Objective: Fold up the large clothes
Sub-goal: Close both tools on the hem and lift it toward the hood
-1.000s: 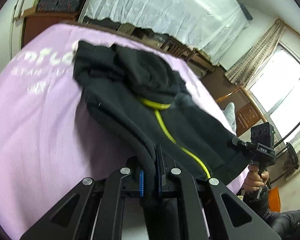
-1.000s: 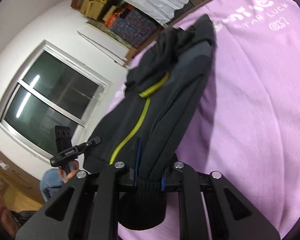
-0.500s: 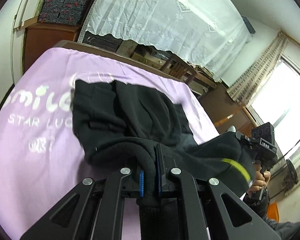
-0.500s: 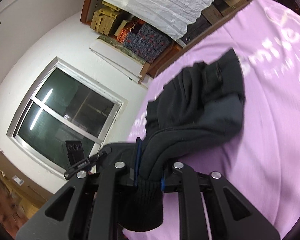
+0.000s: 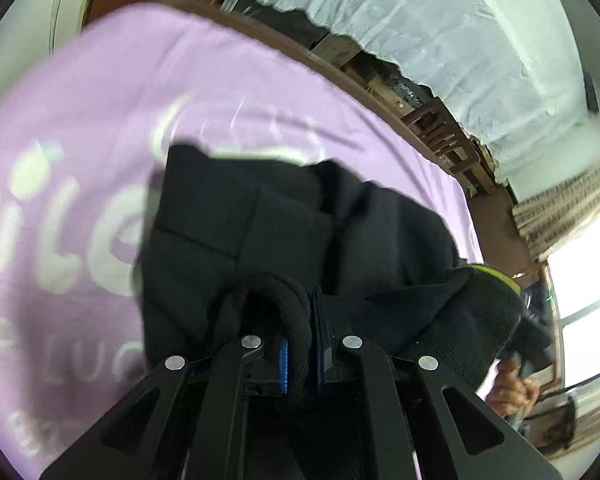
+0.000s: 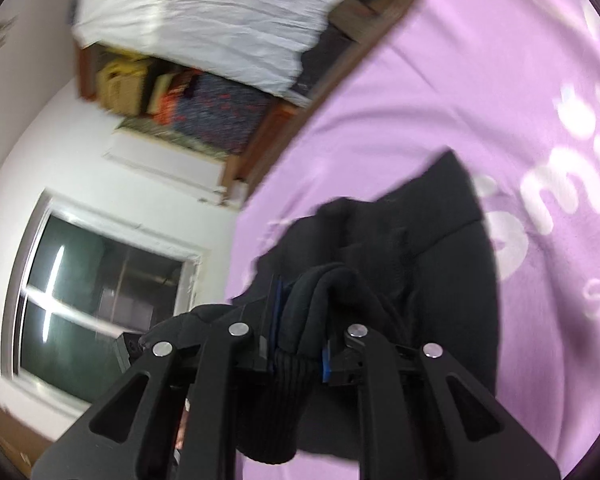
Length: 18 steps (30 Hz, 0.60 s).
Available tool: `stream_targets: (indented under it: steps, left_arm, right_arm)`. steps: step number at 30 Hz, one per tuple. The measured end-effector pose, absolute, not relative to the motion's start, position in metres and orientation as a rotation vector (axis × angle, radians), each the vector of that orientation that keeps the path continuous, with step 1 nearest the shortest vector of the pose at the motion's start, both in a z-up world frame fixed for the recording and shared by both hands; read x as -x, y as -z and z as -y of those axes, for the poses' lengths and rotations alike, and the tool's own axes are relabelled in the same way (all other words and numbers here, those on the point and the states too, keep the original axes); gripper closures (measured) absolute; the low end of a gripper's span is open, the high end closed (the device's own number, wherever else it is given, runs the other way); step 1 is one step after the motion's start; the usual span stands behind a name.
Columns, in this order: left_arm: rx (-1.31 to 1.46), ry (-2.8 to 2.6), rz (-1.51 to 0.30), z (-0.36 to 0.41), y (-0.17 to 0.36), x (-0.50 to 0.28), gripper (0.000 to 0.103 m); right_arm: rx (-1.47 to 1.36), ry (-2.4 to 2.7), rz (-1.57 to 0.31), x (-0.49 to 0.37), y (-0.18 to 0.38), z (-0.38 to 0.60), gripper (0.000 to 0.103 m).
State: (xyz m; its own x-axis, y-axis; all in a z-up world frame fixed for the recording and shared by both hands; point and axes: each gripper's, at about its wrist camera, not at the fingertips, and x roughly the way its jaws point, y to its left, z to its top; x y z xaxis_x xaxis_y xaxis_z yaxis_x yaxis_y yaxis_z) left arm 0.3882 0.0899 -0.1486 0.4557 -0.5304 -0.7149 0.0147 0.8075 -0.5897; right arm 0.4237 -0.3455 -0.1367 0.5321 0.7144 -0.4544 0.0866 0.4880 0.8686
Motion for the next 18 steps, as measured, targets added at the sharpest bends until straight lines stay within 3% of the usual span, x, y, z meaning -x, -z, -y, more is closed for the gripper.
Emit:
stream_targets:
  steps: [2, 6, 8, 9, 10, 11, 12, 14, 15, 16, 18]
  left_arm:
    - [0.557, 0.384, -1.045, -0.094, 0.147, -0.387, 0.093]
    - [0.523, 0.405, -1.015, -0.096, 0.135, -0.38, 0.09]
    - [0.532, 0.436, -0.985, -0.099, 0.123, -0.372, 0.081]
    - [0.549, 0.463, -0.96, -0.103, 0.114, -0.366, 0.075]
    - [0.568, 0.489, -0.935, -0.106, 0.106, -0.362, 0.061]
    - [0.587, 0.51, -0.913, -0.108, 0.1, -0.36, 0.049]
    - [0.61, 0.531, -0.892, -0.113, 0.094, -0.356, 0.047]
    - [0.64, 0.542, -0.895, -0.117, 0.095, -0.356, 0.045]
    - [0.642, 0.516, -0.895, -0.119, 0.097, -0.357, 0.04]
    - [0.632, 0.448, -0.886, -0.124, 0.098, -0.357, 0.029]
    - [0.653, 0.388, -0.872, -0.137, 0.101, -0.359, 0.028]
  right_arm:
    - [-1.06, -0.464, -0.981, -0.427, 0.165, 0.35, 0.091]
    - [-1.085, -0.508, -0.976, -0.429, 0.167, 0.355, 0.089]
    - [-1.034, -0.517, -0.971, -0.426, 0.159, 0.352, 0.085]
    - [-1.028, -0.529, -0.965, -0.423, 0.154, 0.353, 0.076]
    - [-1.033, -0.558, -0.946, -0.42, 0.147, 0.356, 0.069]
    - [-1.039, -0.58, -0.924, -0.417, 0.138, 0.359, 0.053]
    - [-1.038, -0.597, -0.883, -0.412, 0.124, 0.365, 0.043]
    - [-1.025, -0.604, -0.815, -0.406, 0.108, 0.375, 0.038]
    - [-1.022, -0.6, -0.792, -0.403, 0.104, 0.38, 0.035]
    - [-1.024, -0.586, -0.771, -0.401, 0.1, 0.387, 0.034]
    - [-1.026, -0.55, -0.764, -0.4, 0.102, 0.396, 0.034]
